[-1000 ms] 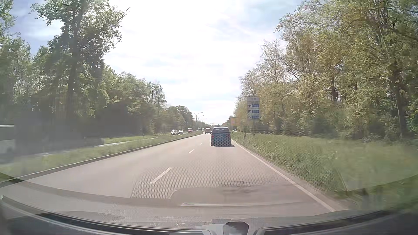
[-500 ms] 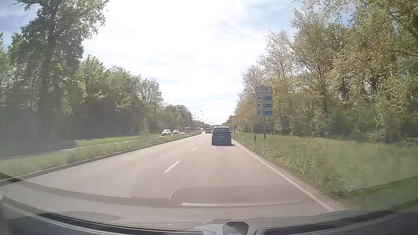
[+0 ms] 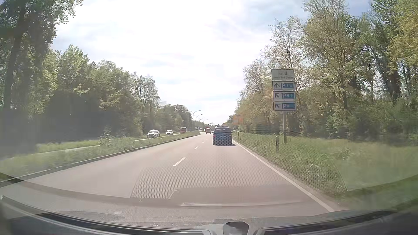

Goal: Follow the waypoints while adhering to traffic rules and regulations

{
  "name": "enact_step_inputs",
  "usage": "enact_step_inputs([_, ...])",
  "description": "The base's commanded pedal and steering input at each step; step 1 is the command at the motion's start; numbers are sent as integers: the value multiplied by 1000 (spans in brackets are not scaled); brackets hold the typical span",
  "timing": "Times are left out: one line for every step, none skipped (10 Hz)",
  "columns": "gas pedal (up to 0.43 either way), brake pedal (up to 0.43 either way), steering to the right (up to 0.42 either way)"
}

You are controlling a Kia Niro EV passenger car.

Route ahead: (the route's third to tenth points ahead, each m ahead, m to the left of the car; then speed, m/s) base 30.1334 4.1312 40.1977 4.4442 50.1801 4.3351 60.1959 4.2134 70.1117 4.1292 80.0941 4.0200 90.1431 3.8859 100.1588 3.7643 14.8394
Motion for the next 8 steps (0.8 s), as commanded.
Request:
enact_step_inputs([87, 0, 0])
enact_step_inputs([87, 0, 0])
enact_step_inputs([87, 0, 0])
enact_step_inputs([87, 0, 0])
enact_step_inputs([87, 0, 0])
enact_step_inputs([87, 0, 0])
enact_step_inputs([87, 0, 0])
enact_step_inputs([87, 0, 0])
